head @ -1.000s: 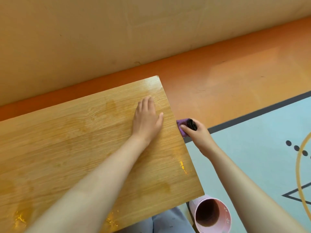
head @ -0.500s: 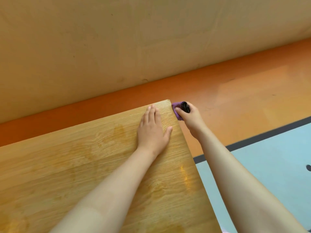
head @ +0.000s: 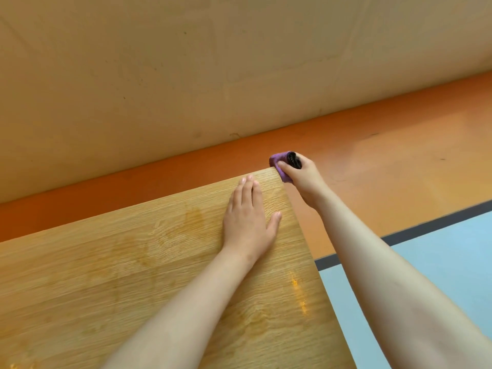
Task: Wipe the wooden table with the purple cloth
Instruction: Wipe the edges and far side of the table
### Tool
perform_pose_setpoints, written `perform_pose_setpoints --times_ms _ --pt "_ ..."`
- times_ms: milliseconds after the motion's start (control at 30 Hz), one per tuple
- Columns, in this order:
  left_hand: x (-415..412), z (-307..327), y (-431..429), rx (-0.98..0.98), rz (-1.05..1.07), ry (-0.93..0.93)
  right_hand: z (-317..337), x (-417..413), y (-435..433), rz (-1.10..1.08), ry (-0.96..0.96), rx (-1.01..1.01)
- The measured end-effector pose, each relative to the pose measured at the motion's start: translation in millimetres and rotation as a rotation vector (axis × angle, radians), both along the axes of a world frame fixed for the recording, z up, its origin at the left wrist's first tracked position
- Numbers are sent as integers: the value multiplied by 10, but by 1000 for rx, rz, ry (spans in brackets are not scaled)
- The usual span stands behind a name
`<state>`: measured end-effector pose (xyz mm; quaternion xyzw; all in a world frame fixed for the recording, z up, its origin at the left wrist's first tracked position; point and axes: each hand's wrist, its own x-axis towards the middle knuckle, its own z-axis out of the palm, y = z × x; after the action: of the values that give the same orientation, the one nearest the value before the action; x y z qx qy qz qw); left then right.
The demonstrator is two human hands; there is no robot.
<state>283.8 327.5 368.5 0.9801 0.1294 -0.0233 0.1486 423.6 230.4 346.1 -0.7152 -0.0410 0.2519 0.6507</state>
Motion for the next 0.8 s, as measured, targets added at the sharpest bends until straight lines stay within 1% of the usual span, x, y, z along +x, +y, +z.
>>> perform_pose_setpoints --times_ms 67,133,200,267,333,400,433,500,667,800 --pt "7 26 4 -5 -8 8 21 48 -15 8 -28 -15" --pt "29 97 43 -44 -12 15 109 27 -59 -59 -74 -23" --pt "39 239 113 -193 29 -25 239 -46 -89 -141 -135 -36" --pt "22 442 162 -371 48 -153 390 -188 -89 -171 -215 -107" --pt "-13 644 174 -534 43 -275 540 -387 -24 -154 -249 -148" --pt "-63 829 196 -703 92 -322 697 -605 85 -125 -237 -70" --pt "-89 898 217 -787 134 -318 762 -716 148 -113 -240 -16" --pt "-144 977 294 -912 199 -311 866 -924 263 -109 -268 22" --pt "-259 995 618 -1039 309 -295 922 -1352 475 -3 -346 42" --pt "-274 884 953 -999 314 -249 861 -1447 575 77 -369 54"
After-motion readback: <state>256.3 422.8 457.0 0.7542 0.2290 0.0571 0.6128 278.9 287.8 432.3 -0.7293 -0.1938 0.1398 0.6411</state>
